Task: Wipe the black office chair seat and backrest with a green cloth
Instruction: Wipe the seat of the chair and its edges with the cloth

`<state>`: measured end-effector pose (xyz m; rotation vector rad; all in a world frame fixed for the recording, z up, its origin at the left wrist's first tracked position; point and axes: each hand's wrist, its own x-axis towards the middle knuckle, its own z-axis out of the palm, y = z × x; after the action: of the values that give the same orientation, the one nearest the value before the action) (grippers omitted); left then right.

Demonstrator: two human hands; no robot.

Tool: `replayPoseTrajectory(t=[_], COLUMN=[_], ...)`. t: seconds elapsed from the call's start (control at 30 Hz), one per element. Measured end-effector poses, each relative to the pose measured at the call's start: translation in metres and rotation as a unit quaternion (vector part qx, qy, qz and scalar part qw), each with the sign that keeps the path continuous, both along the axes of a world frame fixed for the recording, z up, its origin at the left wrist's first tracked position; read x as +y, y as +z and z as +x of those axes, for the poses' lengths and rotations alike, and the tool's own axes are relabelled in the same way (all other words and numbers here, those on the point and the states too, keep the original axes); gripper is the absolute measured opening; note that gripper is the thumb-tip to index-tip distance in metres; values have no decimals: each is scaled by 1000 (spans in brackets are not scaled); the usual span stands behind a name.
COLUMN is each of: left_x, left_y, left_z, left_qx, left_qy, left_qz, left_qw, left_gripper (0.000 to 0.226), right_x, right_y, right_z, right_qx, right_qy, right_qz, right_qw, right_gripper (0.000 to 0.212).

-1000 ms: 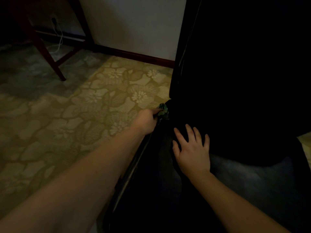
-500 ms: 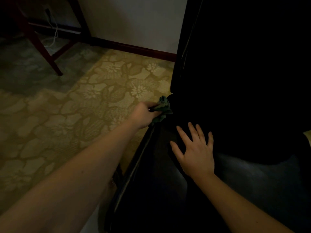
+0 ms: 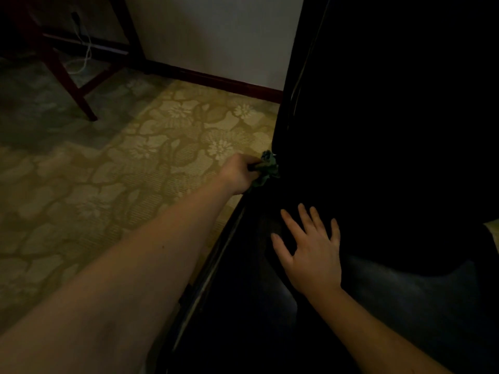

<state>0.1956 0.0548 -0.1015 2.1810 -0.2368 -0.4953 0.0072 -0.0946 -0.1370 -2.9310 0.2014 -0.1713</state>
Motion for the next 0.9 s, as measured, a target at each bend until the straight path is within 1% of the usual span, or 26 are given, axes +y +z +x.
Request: replayPoseTrajectory(t=[0.1,0.33,0.4,0.53,0.63,0.77,0.9], left_x=[6,25,30,40,48,55,45], left_y=[2,7,7,2,3,13,17], left_z=[-20,-59,-68,-85,-89,-80,-70], left_qx=[0,-28,-20,-7,1,9,8], left_qy=[5,33,46,68,67,39,46], left_qz=[-16,19,21,3,6,20,-7], left_qw=[1000,999,999,998,998,999,999], left_gripper=[36,37,37,34,33,33,38], right_x=[-1,3,5,16,23,22,24], right_y=[0,4,10,15,11,7,7], right_z=[0,-4,-7,-19,-31,-36,-38], right_qx=[2,24,45,82,74,61,51], right_qy=[4,24,26,9,28,52,50], right_qz=[3,-18,0,40,17,-12,-8], right_qw=[1000,999,999,996,997,997,997], right_gripper=[63,65,68,57,63,67,67])
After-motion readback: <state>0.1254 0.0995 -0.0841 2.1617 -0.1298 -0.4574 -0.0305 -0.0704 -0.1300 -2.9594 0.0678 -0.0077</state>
